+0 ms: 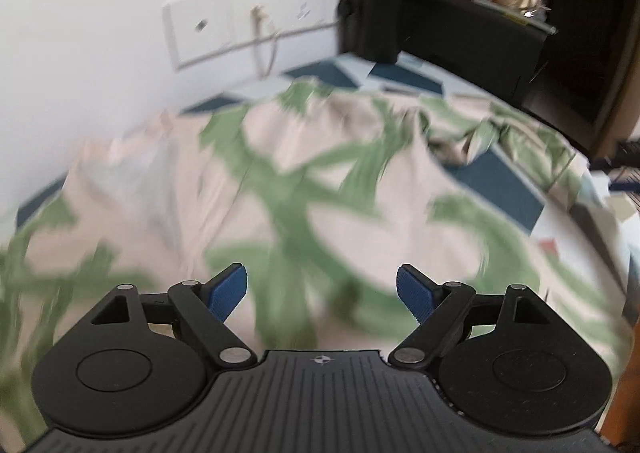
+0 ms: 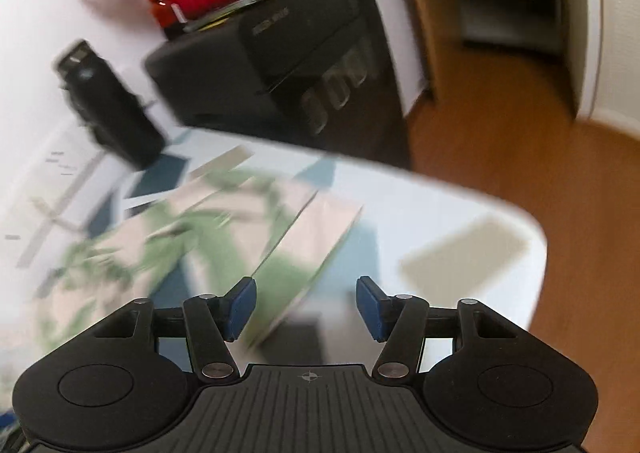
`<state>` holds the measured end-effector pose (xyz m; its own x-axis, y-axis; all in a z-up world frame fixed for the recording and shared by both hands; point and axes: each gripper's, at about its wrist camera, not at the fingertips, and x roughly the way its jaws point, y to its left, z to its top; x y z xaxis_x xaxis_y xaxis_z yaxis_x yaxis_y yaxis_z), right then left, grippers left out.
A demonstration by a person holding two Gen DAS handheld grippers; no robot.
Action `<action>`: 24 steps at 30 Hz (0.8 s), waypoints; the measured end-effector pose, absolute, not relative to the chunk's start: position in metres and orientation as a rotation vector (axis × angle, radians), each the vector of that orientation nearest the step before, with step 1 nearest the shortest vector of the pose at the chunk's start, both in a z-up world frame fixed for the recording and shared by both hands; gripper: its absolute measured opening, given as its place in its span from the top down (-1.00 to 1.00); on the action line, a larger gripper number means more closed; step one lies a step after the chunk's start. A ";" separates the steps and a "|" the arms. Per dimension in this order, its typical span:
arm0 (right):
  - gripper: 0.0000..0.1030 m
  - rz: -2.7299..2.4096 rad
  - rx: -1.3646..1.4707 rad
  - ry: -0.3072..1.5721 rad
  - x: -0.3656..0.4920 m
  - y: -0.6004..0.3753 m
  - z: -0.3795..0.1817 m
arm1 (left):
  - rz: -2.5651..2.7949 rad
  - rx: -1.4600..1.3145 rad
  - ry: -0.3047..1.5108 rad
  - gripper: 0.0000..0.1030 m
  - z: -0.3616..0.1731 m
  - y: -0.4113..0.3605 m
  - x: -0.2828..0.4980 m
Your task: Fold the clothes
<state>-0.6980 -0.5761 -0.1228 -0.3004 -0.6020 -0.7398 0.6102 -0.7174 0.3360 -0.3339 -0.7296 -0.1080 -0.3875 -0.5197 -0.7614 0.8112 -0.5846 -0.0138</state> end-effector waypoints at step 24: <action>0.79 -2.140 1.101 0.007 -0.836 -0.617 -0.106 | -1.884 0.969 0.560 -0.72 -0.128 -0.685 -0.412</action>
<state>-0.8363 -0.6168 -0.1062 -0.3774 -0.5939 -0.7106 0.5985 -0.7419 0.3022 -0.4124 -0.6846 -0.1279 -0.2723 -0.5205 -0.8093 0.8780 -0.4785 0.0124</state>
